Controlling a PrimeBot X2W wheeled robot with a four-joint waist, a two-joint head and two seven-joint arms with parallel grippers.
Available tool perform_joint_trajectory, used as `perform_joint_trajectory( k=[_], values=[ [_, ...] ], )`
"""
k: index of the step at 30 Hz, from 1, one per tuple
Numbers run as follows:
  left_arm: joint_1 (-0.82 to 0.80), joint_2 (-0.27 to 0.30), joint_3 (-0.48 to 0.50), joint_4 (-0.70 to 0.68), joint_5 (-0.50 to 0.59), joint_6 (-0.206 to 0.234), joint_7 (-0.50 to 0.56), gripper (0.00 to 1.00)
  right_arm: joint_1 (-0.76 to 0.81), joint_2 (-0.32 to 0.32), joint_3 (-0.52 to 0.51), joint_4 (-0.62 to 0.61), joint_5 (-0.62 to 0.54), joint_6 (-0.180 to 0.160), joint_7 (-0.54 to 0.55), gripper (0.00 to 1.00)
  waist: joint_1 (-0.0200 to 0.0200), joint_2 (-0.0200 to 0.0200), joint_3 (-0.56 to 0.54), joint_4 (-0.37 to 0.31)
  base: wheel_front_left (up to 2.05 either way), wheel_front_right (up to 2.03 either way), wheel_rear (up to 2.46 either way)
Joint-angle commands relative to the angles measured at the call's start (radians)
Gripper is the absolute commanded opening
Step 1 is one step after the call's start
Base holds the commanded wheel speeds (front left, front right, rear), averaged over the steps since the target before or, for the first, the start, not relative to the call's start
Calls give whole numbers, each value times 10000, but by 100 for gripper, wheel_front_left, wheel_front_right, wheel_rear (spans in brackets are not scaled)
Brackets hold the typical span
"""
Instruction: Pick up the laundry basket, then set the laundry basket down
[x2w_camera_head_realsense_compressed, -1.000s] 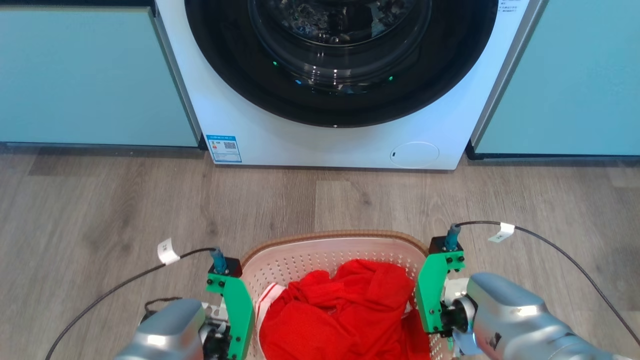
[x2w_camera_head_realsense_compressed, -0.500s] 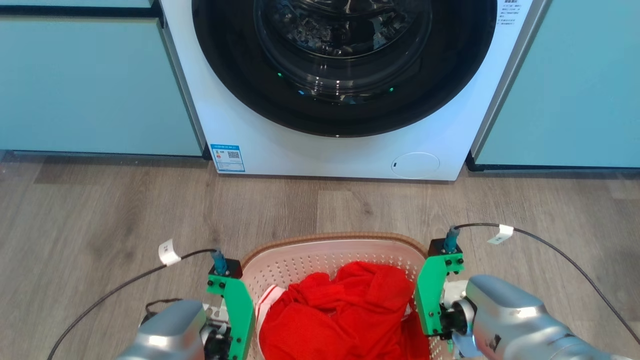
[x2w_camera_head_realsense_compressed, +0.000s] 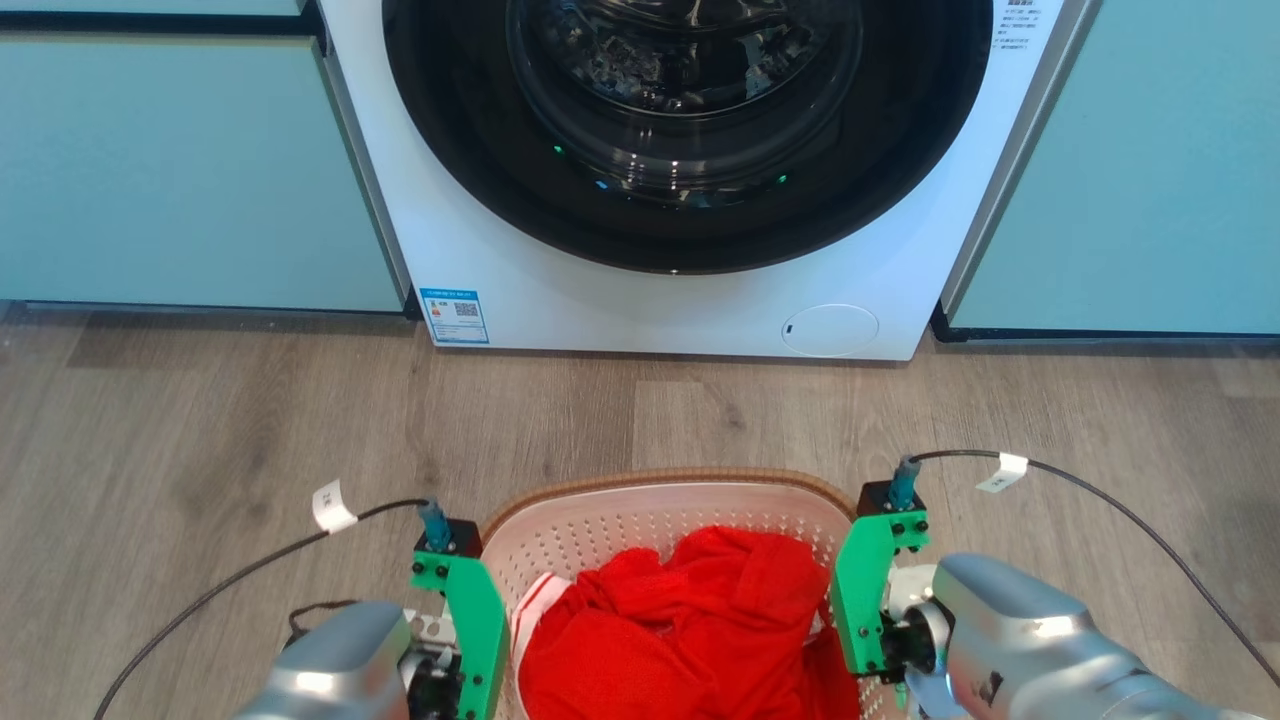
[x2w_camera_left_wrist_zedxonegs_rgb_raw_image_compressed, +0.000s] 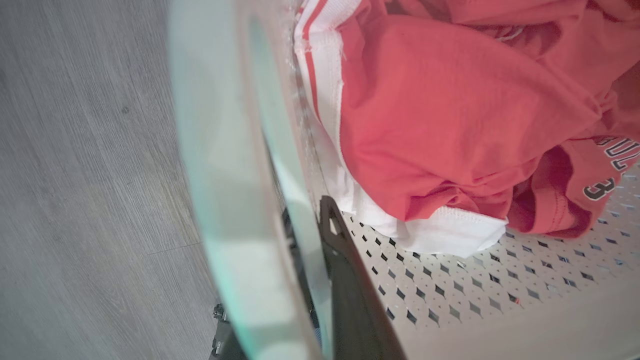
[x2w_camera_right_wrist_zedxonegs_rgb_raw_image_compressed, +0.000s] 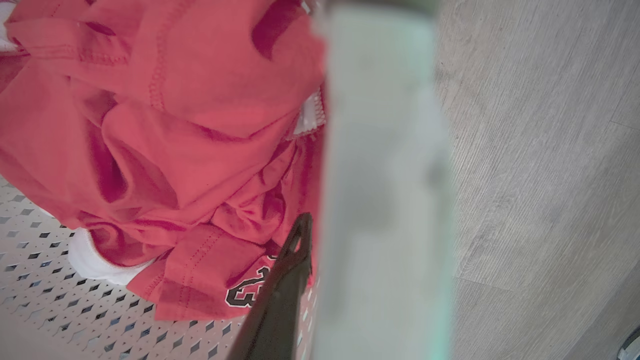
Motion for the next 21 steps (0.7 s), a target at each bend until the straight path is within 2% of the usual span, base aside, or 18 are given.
perform_joint_trajectory(
  k=[1,21],
  values=[
    [-423,181,26,-34,77,10,-4,0,-405,118,112,-297,23,159,-81,0,0,-1,1,5,0,0,0],
    [-445,208,12,-39,67,10,91,0,-444,118,433,-142,465,159,-172,0,0,-1,-43,27,0,0,0]
  ],
)
